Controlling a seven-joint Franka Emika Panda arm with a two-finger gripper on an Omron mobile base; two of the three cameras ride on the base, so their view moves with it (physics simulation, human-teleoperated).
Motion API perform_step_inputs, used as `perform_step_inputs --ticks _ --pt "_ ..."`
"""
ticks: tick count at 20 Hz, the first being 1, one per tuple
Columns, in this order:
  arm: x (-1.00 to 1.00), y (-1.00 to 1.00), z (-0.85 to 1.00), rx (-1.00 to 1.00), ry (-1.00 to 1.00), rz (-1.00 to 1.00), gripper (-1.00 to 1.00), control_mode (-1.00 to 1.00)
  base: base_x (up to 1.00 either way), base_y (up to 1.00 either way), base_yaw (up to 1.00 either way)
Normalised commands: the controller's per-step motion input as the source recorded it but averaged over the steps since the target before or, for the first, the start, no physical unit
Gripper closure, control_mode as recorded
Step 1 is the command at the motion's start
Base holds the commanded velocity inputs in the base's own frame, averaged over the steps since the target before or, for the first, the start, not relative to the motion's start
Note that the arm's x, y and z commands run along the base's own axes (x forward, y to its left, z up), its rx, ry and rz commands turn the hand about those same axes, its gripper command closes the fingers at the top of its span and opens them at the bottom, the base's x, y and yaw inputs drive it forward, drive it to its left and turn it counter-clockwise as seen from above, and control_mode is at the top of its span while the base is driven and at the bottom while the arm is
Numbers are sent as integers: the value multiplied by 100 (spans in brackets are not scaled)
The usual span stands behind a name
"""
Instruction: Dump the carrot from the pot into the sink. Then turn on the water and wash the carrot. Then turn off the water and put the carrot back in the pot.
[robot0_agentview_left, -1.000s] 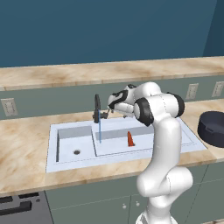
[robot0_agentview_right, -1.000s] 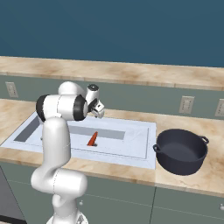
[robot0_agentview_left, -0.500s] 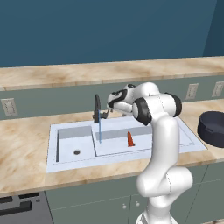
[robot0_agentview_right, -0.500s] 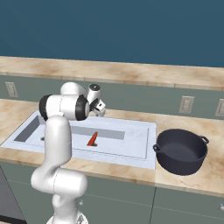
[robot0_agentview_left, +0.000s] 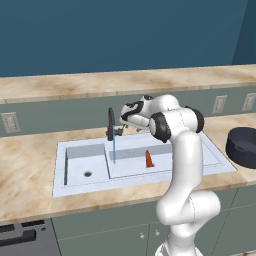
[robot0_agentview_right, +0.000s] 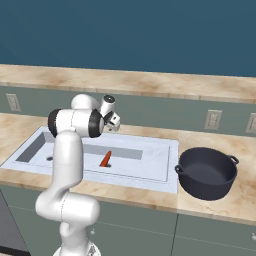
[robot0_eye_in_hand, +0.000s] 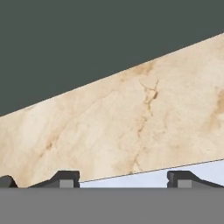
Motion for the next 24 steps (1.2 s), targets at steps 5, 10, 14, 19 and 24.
perform_step_inputs --ticks 5,10,14,19,24 --pt "7 66 0 0 0 11 -100 -100 0 0 0" --pt "8 61 0 1 0 11 -100 -100 0 0 0" --pt "12 60 0 4 0 11 -100 -100 0 0 0" --pt "16 61 0 4 0 12 -100 -100 0 0 0" --pt "17 60 0 5 0 11 -100 -100 0 0 0"
